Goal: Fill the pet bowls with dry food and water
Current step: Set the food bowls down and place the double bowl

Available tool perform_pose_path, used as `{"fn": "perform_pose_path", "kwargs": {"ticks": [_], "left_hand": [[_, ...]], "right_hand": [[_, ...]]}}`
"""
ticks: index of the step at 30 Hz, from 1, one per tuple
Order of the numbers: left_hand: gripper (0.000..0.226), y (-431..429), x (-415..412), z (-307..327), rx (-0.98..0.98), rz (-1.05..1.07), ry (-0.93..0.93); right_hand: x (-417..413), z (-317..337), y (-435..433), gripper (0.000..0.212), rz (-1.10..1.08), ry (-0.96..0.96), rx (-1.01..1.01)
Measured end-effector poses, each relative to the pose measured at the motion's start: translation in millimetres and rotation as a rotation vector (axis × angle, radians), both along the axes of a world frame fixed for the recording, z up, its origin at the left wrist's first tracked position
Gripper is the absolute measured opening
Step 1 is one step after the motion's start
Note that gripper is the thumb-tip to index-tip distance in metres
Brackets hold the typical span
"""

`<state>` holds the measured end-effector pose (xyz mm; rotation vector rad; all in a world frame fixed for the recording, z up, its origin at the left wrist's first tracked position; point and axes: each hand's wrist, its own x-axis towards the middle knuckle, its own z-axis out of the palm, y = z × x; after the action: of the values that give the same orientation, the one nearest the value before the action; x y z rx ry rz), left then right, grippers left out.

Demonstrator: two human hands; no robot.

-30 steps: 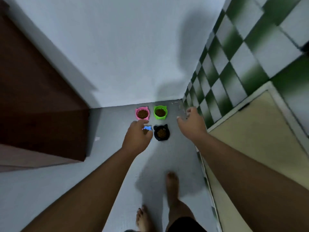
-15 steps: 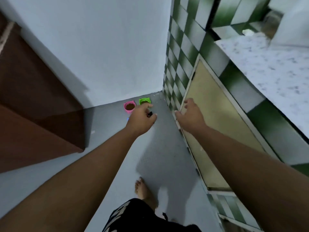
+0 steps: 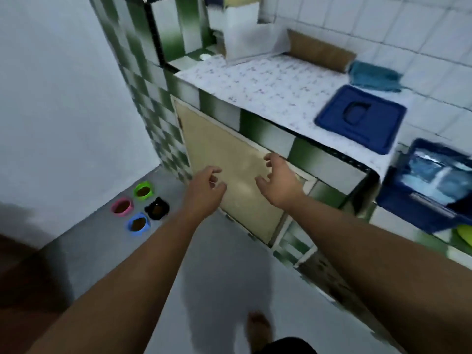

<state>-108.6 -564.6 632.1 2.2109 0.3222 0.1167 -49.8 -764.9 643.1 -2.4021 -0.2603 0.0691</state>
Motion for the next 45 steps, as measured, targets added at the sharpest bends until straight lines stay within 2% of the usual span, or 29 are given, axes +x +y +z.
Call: {"fn": "perform_pose_path", "kwargs": {"ticks": [8, 15, 19, 27, 36, 45], "left_hand": [[0.031, -136, -9, 26, -0.035, -0.356, -0.077], [0.026, -277, -25, 37, -0.081, -0.560, -0.066], [0.026, -363, -26, 32, -0.079, -0.643, -0.051], [0.018, -506, -32, 9, -0.111, -0.606, 0.046], [0.023, -572, -25, -33, -0.278, -0.555, 0.280], [0.053, -633, 0, -58, -0.539, -0.384, 0.532]], "right_hand": [[-78, 30, -145, 0.052, -0.369, -0.030, 0.053], [-131, 23, -277, 0.049, -0.593, -0.103, 0.095], [-140, 16, -361, 0.049, -0.641, -0.132, 0.096], [-139, -2, -503, 0.052, -0.658, -0.034, 0.056], [-119, -12, -575, 0.051, -0.724, 0.022, 0.104], [-88, -28, -633, 0.052, -0.804, 0.138, 0.083]]}}
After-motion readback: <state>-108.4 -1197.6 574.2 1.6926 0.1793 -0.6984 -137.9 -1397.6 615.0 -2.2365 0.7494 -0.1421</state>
